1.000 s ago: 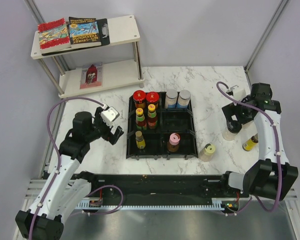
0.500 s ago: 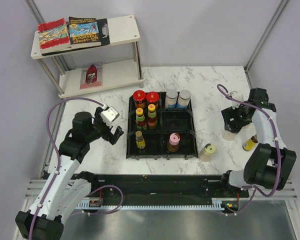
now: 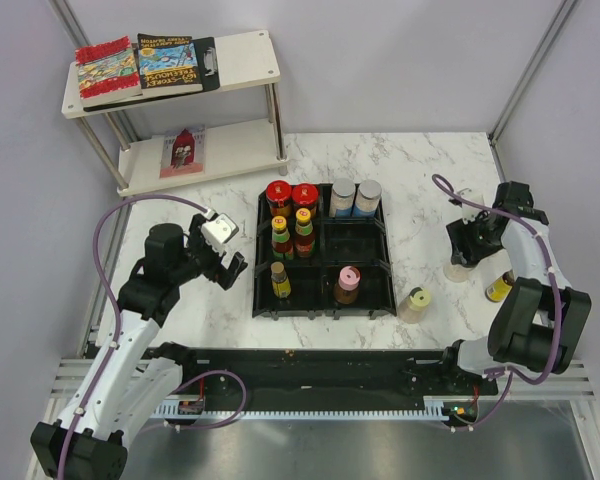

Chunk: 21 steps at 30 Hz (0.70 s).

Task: Organize the condiment bottles
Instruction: Pick up the bottle from the center of the board.

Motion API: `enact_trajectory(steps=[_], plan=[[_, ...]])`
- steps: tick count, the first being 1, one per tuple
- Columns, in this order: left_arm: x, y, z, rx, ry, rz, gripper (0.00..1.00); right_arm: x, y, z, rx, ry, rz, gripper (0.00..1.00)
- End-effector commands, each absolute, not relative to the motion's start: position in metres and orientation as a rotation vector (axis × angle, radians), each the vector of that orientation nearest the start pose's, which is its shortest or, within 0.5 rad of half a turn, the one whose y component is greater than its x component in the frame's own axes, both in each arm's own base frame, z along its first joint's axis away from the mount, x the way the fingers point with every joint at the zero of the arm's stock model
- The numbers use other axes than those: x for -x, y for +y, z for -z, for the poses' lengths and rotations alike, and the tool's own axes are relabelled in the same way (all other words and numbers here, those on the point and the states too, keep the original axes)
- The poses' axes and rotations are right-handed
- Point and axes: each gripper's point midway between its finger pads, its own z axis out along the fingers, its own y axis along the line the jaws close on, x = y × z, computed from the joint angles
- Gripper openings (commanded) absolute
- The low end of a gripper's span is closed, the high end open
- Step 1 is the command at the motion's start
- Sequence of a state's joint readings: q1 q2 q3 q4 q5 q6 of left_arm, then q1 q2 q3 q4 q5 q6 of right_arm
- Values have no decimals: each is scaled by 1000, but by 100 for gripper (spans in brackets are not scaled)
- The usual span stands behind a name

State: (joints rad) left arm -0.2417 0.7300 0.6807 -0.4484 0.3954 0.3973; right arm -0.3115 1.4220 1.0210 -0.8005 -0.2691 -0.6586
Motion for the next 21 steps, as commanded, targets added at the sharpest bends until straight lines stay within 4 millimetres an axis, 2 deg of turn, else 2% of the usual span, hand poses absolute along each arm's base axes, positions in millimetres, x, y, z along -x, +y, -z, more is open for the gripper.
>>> enact_trajectory(steps=[1,3,4,6,7,8,10,11,12,13,15,16,17,18,19,21], plan=[[-246,-116,-195,-832,1834,328,99,-280,-63,-105,535,2608,-99,0],[-246,-116,-195,-831,1834,327,99,-277,-57,-118,561,2594,-115,0],[-246,-116,-195,-833,1836,331,99,-283,-53,-132,580,2558,-116,0],[-246,-116,-194,-834,1836,332,99,-282,-38,-151,642,2519,-128,0],[-246,-116,-194,-835,1835,331,99,-289,-33,-169,667,2473,-112,0],[-245,-116,-194,-835,1835,331,99,-291,-17,-178,733,2439,-123,0],[-244,-117,-195,-838,1832,335,99,-296,0,-204,767,2381,-102,0],[-245,-117,-194,-837,1830,335,99,-297,19,-212,830,2348,-115,0],[-244,-117,-194,-837,1832,334,99,-297,28,-217,838,2346,-133,0],[-244,-117,-194,-837,1832,336,99,-303,39,-233,863,2298,-141,0],[-244,-117,-194,-836,1831,334,99,-306,63,-240,902,2286,-194,0],[-244,-116,-193,-834,1834,332,99,-311,71,-253,915,2252,-197,0],[-245,-116,-193,-834,1834,330,99,-311,85,-257,949,2234,-219,0],[-245,-116,-193,-835,1835,332,99,-313,92,-253,968,2248,-230,0],[-245,-116,-193,-836,1836,331,99,-313,108,-260,1000,2221,-252,0],[-245,-115,-192,-831,1841,330,99,-317,123,-260,1038,2209,-266,0]])
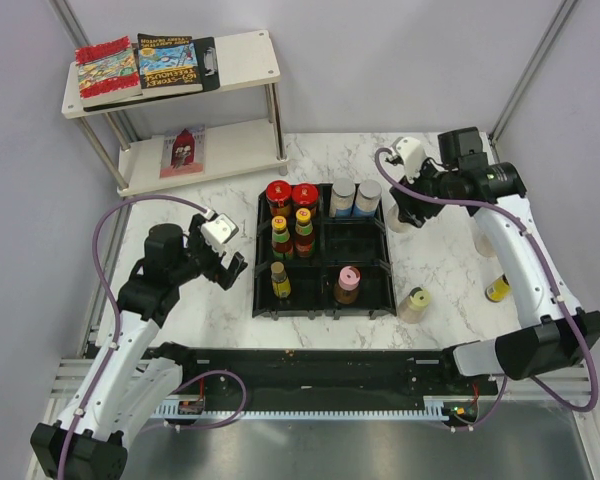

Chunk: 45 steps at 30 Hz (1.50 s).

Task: Organize the condiment bottles
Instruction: Pick up the bottle from the center of the board, then place the bottle in the storage box.

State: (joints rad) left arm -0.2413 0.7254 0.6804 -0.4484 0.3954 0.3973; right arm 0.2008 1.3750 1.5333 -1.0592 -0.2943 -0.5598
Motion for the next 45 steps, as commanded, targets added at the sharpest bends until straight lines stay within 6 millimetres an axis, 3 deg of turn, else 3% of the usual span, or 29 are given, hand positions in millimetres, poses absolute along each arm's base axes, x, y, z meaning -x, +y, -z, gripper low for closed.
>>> enact_trajectory(steps=[1,5,9,15,26,29,30,33,35,37,40,42,45], plan=[[-245,-115,-192,-832,1839,331,99,-313,138,-260,1076,2196,-288,0],[-246,-114,-191,-826,1845,324,99,-313,173,-251,1160,2162,-315,0],[-247,-112,-190,-818,1852,318,99,-327,197,-235,1193,2138,-301,0],[-248,-110,-191,-813,1851,318,99,-339,218,-205,1227,2172,-318,0],[-249,-109,-188,-809,1861,315,99,-341,252,-163,1278,2185,-364,0],[-249,-109,-187,-811,1863,317,99,-336,255,-145,1311,2206,-366,12],[-249,-109,-188,-810,1860,314,99,-332,254,-136,1323,2223,-370,22],[-250,-109,-187,-809,1866,313,99,-325,257,-121,1361,2230,-371,34],[-249,-109,-186,-811,1864,317,99,-323,259,-117,1380,2224,-370,38],[-250,-109,-187,-810,1864,314,99,-321,260,-115,1388,2226,-377,52],[-249,-108,-187,-805,1864,312,99,-315,262,-124,1418,2200,-410,74],[-249,-108,-188,-805,1862,314,99,-310,268,-138,1443,2161,-467,98],[-249,-108,-188,-806,1858,312,99,-304,269,-168,1424,2102,-515,98]])
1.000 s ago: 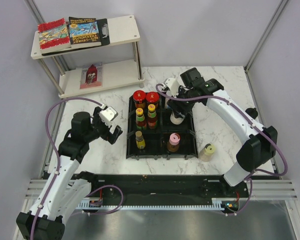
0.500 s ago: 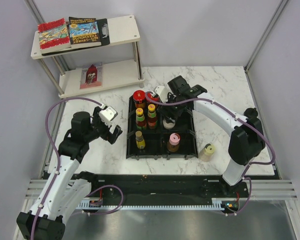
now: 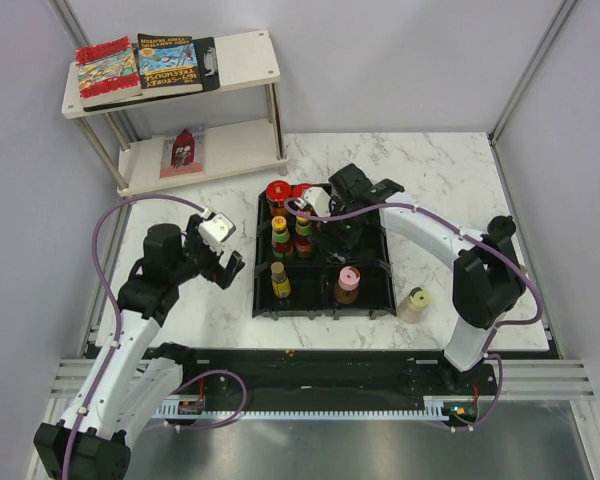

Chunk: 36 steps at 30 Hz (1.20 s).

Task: Organize the condiment bottles
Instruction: Place the bottle in the storage box, then pick up the bottle from the center of the board.

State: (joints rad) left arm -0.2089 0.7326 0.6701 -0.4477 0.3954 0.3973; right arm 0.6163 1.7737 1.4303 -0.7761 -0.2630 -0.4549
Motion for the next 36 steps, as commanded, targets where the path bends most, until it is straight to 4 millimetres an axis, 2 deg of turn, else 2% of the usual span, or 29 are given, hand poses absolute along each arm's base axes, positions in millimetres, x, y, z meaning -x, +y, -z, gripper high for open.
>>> enact_trajectory(steps=[1,4,5,7,9,10,11,12,13,14,15,17,18,20,21,23,24,26,30,33,36], plan=[[-249,-108,-188,-804,1862,313,99,-306,269,-177,1410,2084,-506,98],[-249,-108,-188,-804,1857,316,99,-319,250,-212,1324,2036,-347,98],[-249,-107,-188,-801,1859,312,99,-325,241,-218,1286,2043,-285,98],[-248,-107,-189,-802,1855,317,99,-341,211,-233,1167,2087,-147,98],[-248,-107,-189,-802,1853,319,99,-349,188,-246,1082,2114,-122,98],[-248,-107,-189,-802,1853,319,99,-356,160,-253,989,2145,-104,98],[-249,-107,-189,-799,1853,316,99,-358,145,-253,932,2171,-98,98],[-248,-107,-189,-803,1853,318,99,-365,114,-253,841,2206,-61,98],[-248,-107,-190,-803,1851,320,99,-365,97,-259,794,2204,-38,98],[-247,-108,-189,-803,1851,327,99,-364,79,-253,765,2225,-6,98],[-247,-109,-190,-808,1847,331,99,-368,47,-253,678,2250,39,98],[-247,-110,-189,-811,1848,339,99,-365,18,-250,616,2268,69,98],[-247,-110,-189,-811,1850,339,99,-364,-14,-248,526,2293,107,98],[-247,-110,-189,-813,1848,340,99,-360,-37,-241,470,2315,107,98],[-247,-110,-190,-812,1846,337,99,-356,-63,-238,411,2332,140,98],[-246,-110,-189,-812,1848,342,99,-352,-82,-228,376,2357,147,98],[-247,-110,-191,-812,1845,340,99,-348,-98,-224,340,2368,149,98],[-247,-110,-190,-811,1848,341,99,-346,-112,-210,312,2400,132,98],[-246,-110,-189,-812,1851,344,99,-342,-147,-193,220,2426,159,98],[-246,-110,-189,-812,1851,344,99,-341,-159,-181,194,2449,130,98],[-246,-110,-188,-811,1852,344,100,-341,-162,-171,192,2464,82,98]])
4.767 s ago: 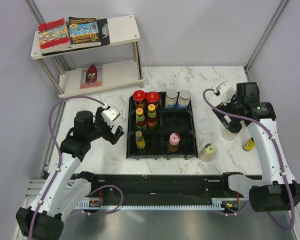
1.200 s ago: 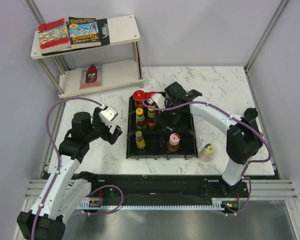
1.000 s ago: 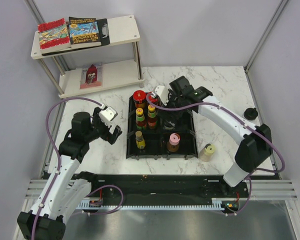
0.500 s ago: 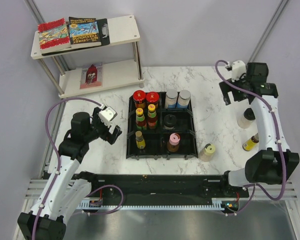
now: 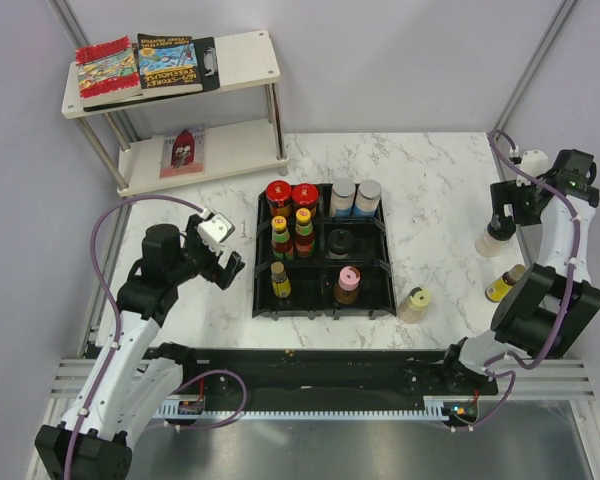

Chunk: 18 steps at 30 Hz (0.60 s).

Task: Organize the condiment bottles
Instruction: Pick up the bottle from the center of the board.

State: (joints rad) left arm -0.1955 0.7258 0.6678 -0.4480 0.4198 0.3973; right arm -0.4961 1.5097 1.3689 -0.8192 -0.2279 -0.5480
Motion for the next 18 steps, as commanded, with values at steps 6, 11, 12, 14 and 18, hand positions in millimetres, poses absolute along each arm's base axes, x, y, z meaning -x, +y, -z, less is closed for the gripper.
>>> enact_trajectory(steps=[6,11,12,14,18], plan=[[-247,-110,-188,-808,1855,341,99,-351,-169,-153,167,2480,57,98],[-248,-109,-187,-808,1860,338,99,-357,-168,-135,152,2505,2,98],[-247,-109,-187,-811,1859,338,99,-358,-169,-129,149,2517,-6,98],[-248,-110,-186,-810,1862,342,99,-358,-169,-122,146,2529,-13,98],[-248,-110,-185,-812,1867,343,99,-359,-171,-107,139,2554,-24,98]])
